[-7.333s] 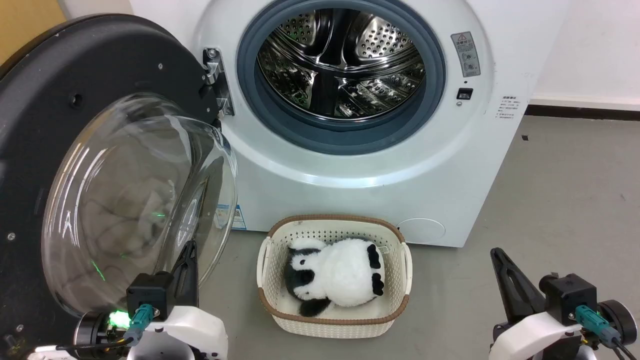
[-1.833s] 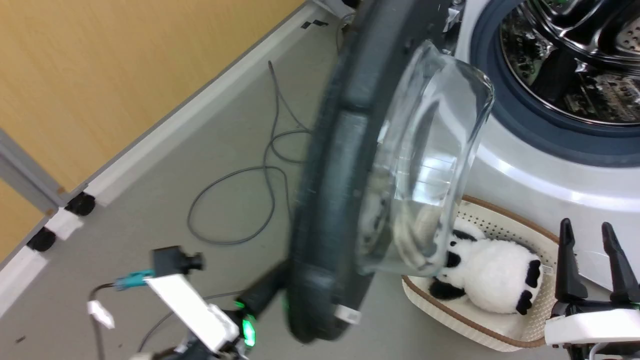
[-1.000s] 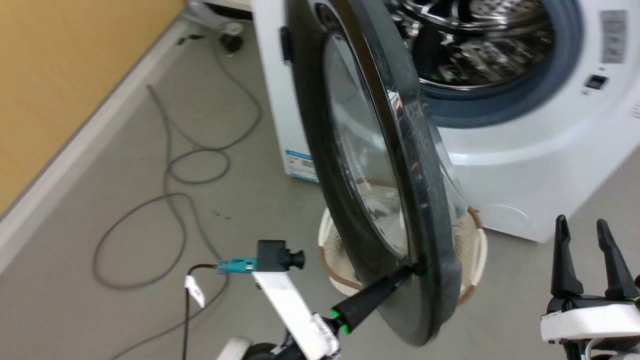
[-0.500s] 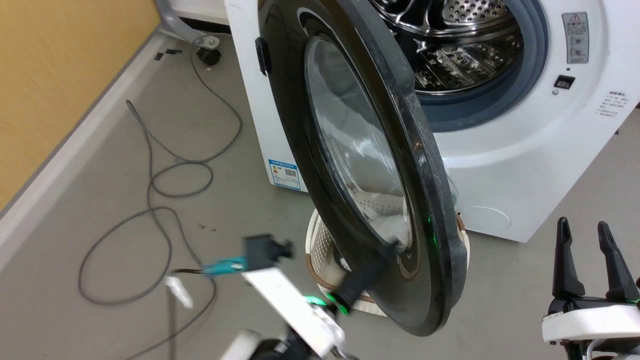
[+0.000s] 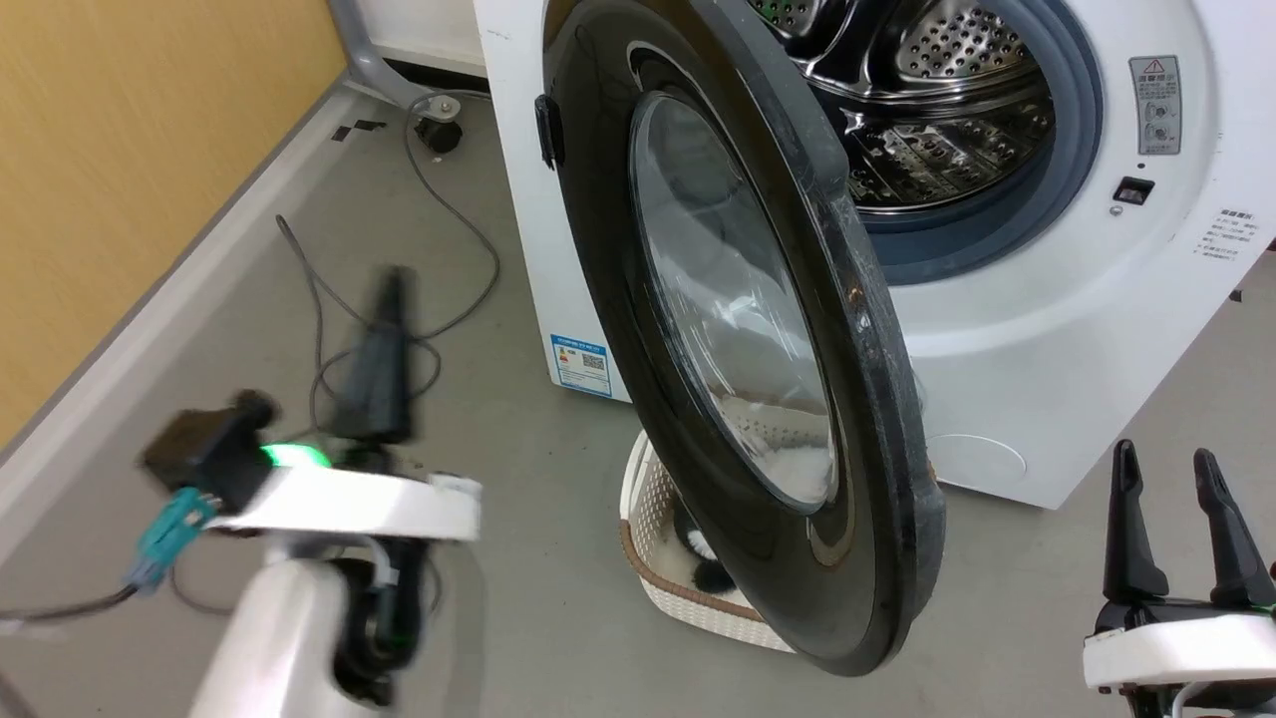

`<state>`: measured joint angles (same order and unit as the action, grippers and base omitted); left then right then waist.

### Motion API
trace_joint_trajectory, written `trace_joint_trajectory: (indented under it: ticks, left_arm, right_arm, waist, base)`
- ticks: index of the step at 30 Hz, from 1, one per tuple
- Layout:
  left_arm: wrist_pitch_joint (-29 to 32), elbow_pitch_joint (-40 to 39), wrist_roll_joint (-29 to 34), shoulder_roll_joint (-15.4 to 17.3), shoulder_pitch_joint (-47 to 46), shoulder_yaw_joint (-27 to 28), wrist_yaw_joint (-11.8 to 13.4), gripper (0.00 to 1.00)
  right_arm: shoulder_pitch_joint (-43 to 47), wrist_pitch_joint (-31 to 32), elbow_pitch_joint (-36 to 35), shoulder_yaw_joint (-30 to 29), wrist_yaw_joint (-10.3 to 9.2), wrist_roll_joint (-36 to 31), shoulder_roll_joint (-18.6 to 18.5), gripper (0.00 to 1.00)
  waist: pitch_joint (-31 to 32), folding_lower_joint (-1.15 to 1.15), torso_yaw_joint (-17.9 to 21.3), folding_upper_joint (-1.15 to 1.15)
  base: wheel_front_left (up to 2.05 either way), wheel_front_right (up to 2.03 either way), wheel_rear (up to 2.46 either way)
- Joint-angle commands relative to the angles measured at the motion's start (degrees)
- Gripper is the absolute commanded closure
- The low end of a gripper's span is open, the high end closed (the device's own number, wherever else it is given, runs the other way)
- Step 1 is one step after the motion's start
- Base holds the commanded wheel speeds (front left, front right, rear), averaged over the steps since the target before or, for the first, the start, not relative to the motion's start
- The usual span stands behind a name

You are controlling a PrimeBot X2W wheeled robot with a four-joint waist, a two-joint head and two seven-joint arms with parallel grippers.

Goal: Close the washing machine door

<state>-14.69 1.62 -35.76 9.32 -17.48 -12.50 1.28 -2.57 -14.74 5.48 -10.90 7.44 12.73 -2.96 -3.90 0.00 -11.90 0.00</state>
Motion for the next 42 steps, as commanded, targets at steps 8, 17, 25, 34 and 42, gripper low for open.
trace_joint_trajectory:
  ticks: [8,17,25,34,42]
  left_arm:
    - [-0.3,-1.4,25.0,-1.3,6.5,7.0,7.6,1.00]
    - [-0.3,3.8,30.1,-2.8,12.1,7.9,9.0,0.00]
    - [-0.3,3.6,31.3,-3.9,13.2,9.4,7.5,0.00]
    - [-0.3,2.8,32.8,-4.4,13.8,10.4,6.5,0.00]
    - [-0.3,2.8,33.1,-4.9,14.3,10.8,6.0,0.00]
  right_arm:
    - [0.8,-0.3,0.1,0.0,0.05,0.6,0.1,0.00]
    - [1.3,-0.3,0.8,0.6,0.05,0.2,0.1,0.00]
    - [1.4,-0.3,0.8,1.0,0.05,-0.2,0.1,1.00]
    - [-2.9,-0.3,-7.7,-0.3,0.05,2.1,0.1,1.00]
    - [-8.8,-0.3,-22.2,2.7,0.05,4.6,0.1,1.00]
  waist:
    - [0.4,0.00,0.2,0.00]
    - [1.1,0.00,-0.4,0.00]
    - [1.5,0.00,-0.9,0.00]
    - [1.9,0.00,-0.6,0.00]
    - [1.8,0.00,-1.0,0.00]
  base:
    - [0.00,0.00,0.00]
    - [0.00,0.00,0.00]
    - [0.00,0.00,0.00]
    - [0.00,0.00,0.00]
    - [0.00,0.00,0.00]
